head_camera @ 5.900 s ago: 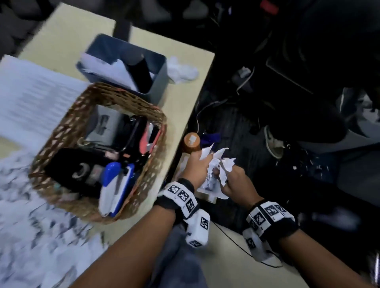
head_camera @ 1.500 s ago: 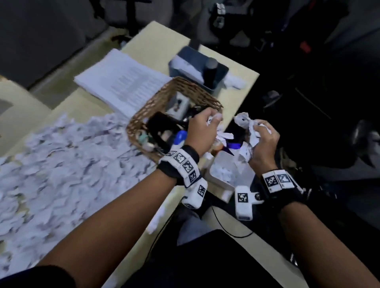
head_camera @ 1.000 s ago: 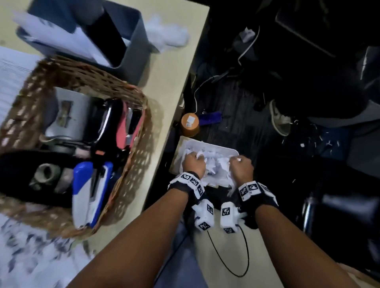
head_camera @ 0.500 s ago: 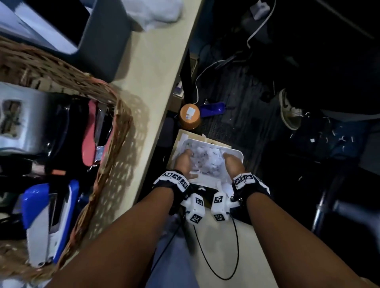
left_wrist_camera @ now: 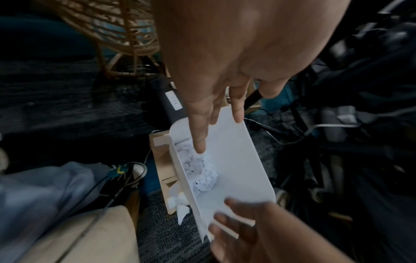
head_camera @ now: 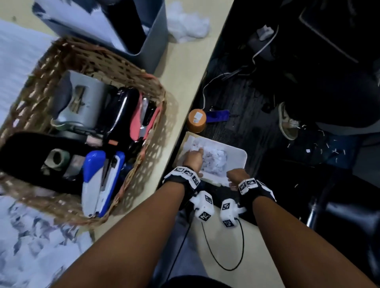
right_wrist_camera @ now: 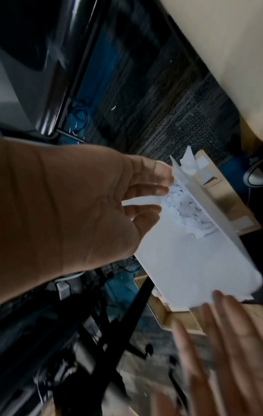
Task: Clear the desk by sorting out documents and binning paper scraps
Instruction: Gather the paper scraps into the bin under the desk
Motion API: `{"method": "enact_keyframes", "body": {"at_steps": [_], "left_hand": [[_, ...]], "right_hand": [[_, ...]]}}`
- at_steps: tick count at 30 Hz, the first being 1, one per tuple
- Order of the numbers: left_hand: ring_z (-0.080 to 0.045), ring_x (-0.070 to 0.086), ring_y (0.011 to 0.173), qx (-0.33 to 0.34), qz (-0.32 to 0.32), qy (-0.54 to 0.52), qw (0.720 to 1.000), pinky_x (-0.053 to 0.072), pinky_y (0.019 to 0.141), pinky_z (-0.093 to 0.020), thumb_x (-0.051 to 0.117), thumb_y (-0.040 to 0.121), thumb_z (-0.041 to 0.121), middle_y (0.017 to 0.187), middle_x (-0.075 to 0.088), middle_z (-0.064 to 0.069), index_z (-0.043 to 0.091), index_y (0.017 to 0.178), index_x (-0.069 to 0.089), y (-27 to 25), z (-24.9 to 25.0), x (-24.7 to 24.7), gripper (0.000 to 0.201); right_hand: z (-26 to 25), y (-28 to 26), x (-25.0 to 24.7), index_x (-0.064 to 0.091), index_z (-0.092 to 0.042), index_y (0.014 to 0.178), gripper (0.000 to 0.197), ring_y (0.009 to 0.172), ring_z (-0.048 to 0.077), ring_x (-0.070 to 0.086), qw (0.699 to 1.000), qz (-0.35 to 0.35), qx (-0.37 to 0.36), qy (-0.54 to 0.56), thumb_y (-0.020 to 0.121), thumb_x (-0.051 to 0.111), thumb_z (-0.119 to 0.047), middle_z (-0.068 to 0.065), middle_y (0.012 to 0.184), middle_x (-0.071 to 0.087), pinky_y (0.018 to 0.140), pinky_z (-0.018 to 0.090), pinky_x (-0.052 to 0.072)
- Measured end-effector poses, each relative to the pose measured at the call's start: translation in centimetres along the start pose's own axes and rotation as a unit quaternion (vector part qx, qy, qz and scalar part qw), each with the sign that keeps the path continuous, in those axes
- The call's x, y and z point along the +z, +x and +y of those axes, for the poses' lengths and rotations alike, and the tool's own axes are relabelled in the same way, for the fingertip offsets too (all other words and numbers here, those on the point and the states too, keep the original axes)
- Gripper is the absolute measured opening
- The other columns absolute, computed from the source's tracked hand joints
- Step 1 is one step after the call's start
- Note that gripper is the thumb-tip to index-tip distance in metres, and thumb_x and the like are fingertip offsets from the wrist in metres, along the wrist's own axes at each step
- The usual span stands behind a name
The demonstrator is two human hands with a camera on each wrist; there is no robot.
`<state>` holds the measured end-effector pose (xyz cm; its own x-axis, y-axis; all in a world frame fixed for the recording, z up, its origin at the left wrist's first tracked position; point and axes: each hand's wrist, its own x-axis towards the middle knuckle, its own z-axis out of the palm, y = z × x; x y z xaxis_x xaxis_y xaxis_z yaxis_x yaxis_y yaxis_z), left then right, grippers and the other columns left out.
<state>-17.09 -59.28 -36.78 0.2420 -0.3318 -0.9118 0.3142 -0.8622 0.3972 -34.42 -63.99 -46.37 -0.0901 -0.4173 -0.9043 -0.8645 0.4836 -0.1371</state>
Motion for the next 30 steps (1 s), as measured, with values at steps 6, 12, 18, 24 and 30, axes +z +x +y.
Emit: {"method": "enact_keyframes", "body": {"at_steps": [6, 12, 18, 24, 30], "left_hand": [[-0.033, 0.047, 0.128, 0.089, -0.097, 0.201, 0.971, 0.037, 0.096, -0.035, 0.050, 0.097, 0.010, 0.138, 0.049, -0.022, -0.003, 0.136, 0.046, -8.5, 2.0, -1.7, 0.041], [-0.022, 0.059, 0.089, 0.227, -0.115, 0.071, 0.964, 0.054, 0.062, -0.032, 0.052, 0.097, 0.018, 0.106, 0.059, -0.009, 0.008, 0.118, 0.061, -19.6, 3.3, -8.3, 0.024], [-0.021, 0.063, 0.076, 0.315, -0.069, -0.085, 0.943, 0.054, 0.050, -0.028, 0.049, 0.101, 0.017, 0.115, 0.057, -0.009, 0.013, 0.121, 0.053, -27.1, -1.3, -25.1, 0.021], [-0.022, 0.064, 0.076, 0.272, 0.161, -0.149, 0.937, 0.053, 0.060, -0.032, 0.055, 0.097, 0.021, 0.106, 0.066, -0.009, 0.015, 0.106, 0.061, -29.5, -14.8, -38.5, 0.012], [-0.026, 0.062, 0.098, 0.232, 0.393, -0.100, 0.884, 0.052, 0.081, -0.033, 0.053, 0.096, 0.014, 0.110, 0.064, -0.005, 0.020, 0.095, 0.065, -29.8, -27.6, -44.7, 0.013]], "right_hand": [[-2.7, -7.4, 1.1, 0.068, -0.009, 0.082, 0.014, 0.074, 0.028, 0.060, 0.992, -0.024, -0.071, 0.099, 0.083, 0.057, -0.017, 0.017, 0.085, 0.065, 0.069, 0.037, 0.049], [-11.4, -21.9, 0.2, 0.052, 0.020, 0.113, 0.025, 0.075, 0.033, 0.049, 0.961, 0.014, -0.276, 0.017, 0.091, 0.045, 0.011, 0.030, 0.094, 0.053, 0.075, 0.045, 0.044], [-18.8, -35.3, 4.2, 0.067, 0.004, 0.109, 0.060, 0.105, 0.040, 0.061, 0.919, 0.153, -0.343, -0.122, 0.075, 0.048, -0.042, 0.026, 0.106, 0.066, 0.090, 0.038, 0.048], [-15.4, -38.9, 9.4, 0.046, 0.008, 0.120, 0.051, 0.105, 0.053, 0.054, 0.892, 0.335, -0.297, -0.062, 0.083, 0.058, -0.025, 0.031, 0.126, 0.043, 0.090, 0.053, 0.046], [-18.4, -42.4, 18.9, 0.059, -0.004, 0.097, 0.030, 0.095, 0.039, 0.053, 0.710, 0.269, -0.615, -0.211, 0.078, 0.058, -0.027, 0.023, 0.103, 0.055, 0.079, 0.043, 0.045]]}}
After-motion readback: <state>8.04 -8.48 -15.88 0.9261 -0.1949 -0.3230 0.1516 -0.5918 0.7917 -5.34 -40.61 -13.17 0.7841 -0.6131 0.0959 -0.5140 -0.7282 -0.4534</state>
